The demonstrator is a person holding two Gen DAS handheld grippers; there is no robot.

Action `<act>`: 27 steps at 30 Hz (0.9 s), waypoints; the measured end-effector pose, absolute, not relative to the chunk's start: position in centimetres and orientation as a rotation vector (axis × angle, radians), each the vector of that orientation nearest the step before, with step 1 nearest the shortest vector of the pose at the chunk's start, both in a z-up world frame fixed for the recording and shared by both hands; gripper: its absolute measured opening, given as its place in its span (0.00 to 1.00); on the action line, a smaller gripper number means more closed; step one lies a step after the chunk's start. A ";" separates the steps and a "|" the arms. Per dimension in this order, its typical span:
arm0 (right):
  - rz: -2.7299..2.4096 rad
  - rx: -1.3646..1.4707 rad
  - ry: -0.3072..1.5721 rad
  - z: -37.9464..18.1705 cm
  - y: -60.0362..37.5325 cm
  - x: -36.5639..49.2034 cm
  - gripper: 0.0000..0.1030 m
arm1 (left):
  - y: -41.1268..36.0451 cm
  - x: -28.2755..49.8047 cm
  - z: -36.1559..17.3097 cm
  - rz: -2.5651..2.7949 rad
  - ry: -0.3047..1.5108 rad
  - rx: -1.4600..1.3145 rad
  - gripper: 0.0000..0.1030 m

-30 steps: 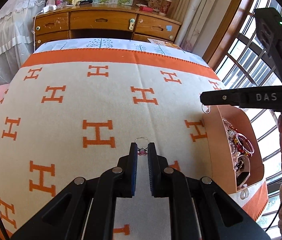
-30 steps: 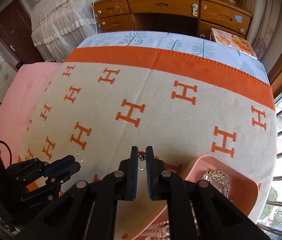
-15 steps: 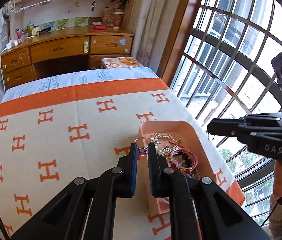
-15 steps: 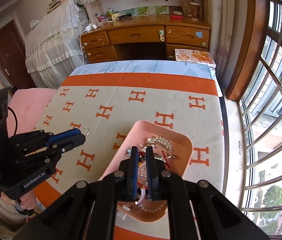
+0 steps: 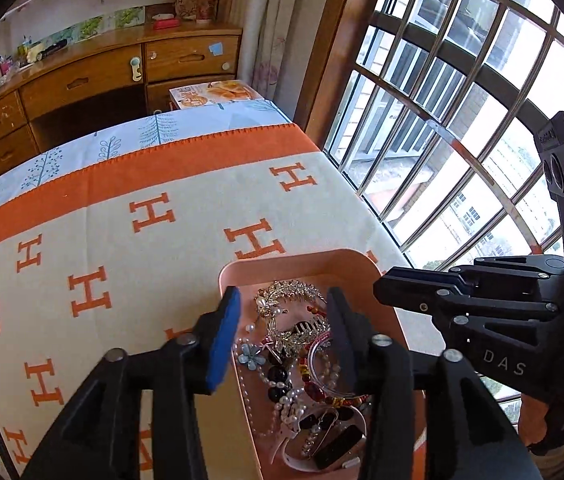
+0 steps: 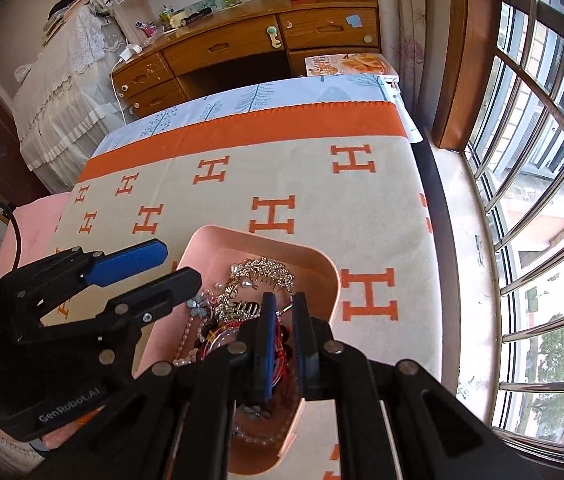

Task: Organize jewelry
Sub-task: 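Carry both rings into the pink box and open both tools, then lift both open tools out of the pink box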

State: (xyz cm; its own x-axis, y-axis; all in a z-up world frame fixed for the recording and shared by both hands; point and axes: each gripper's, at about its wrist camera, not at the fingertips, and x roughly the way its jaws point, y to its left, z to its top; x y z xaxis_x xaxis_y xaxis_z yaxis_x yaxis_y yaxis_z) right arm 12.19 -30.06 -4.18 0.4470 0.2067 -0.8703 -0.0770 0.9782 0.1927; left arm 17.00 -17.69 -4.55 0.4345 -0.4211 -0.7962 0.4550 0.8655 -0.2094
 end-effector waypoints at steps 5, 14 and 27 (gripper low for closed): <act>0.173 0.138 1.086 -4.2 -30.0 11.9 0.12 | -16.5 17.1 -4.4 -0.509 0.984 0.022 0.59; 0.205 0.137 1.019 -3.0 -28.2 8.2 0.12 | -12.3 13.9 -3.1 -0.432 0.956 0.004 0.78; 0.203 0.096 0.874 -2.3 -21.5 -0.2 0.38 | -3.4 4.1 -0.3 -0.129 0.814 0.043 0.99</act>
